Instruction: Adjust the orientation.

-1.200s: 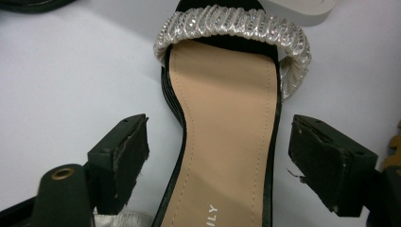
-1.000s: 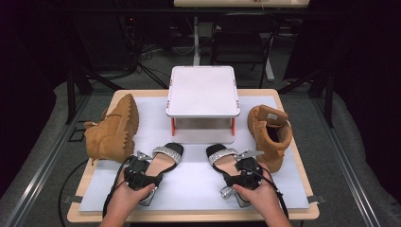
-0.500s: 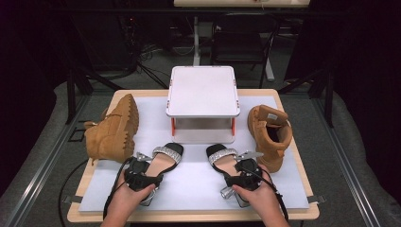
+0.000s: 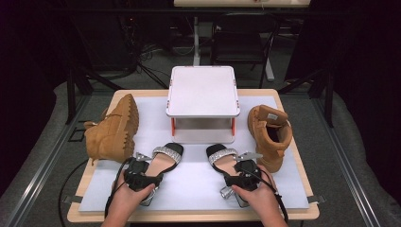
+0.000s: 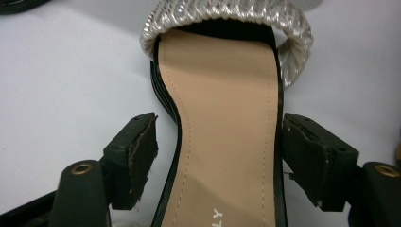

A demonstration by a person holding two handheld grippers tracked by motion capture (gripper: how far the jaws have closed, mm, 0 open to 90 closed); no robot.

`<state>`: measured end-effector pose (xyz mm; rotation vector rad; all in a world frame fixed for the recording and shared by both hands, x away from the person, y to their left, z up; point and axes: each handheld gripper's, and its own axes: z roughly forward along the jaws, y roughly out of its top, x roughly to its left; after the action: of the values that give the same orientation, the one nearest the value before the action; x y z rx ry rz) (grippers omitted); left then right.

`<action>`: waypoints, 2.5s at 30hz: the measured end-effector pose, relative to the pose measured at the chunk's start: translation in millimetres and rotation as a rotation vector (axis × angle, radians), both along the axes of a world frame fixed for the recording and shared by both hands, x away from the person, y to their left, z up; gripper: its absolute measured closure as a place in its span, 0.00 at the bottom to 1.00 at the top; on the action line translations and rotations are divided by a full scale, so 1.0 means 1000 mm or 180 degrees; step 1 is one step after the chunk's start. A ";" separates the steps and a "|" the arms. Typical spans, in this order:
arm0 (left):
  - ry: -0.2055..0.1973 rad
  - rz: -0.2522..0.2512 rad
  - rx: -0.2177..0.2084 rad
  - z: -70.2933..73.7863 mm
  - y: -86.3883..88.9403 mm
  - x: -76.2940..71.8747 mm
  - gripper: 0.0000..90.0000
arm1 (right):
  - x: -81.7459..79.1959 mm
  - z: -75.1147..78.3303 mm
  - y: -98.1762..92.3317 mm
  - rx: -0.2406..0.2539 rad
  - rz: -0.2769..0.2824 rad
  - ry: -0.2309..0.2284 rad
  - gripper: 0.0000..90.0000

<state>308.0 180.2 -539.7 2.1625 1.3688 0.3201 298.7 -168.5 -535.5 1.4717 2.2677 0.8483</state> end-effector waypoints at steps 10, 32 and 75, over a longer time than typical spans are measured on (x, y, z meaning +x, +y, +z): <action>-0.0002 0.0024 0.0028 0.000 -0.002 0.000 0.39 | 0.002 0.002 -0.003 -0.0031 -0.0062 0.0132 0.41; 0.0056 -0.0033 0.0139 0.001 -0.004 0.002 0.38 | 0.001 -0.003 0.000 -0.0088 -0.0077 0.0254 0.39; 0.0102 0.0135 0.0096 0.006 0.001 -0.001 0.47 | -0.010 -0.001 -0.007 -0.0038 -0.0203 0.0161 0.45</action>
<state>306.6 181.0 -534.1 2.1742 1.4381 0.3254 288.8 -175.2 -536.5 1.5683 2.2444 0.7863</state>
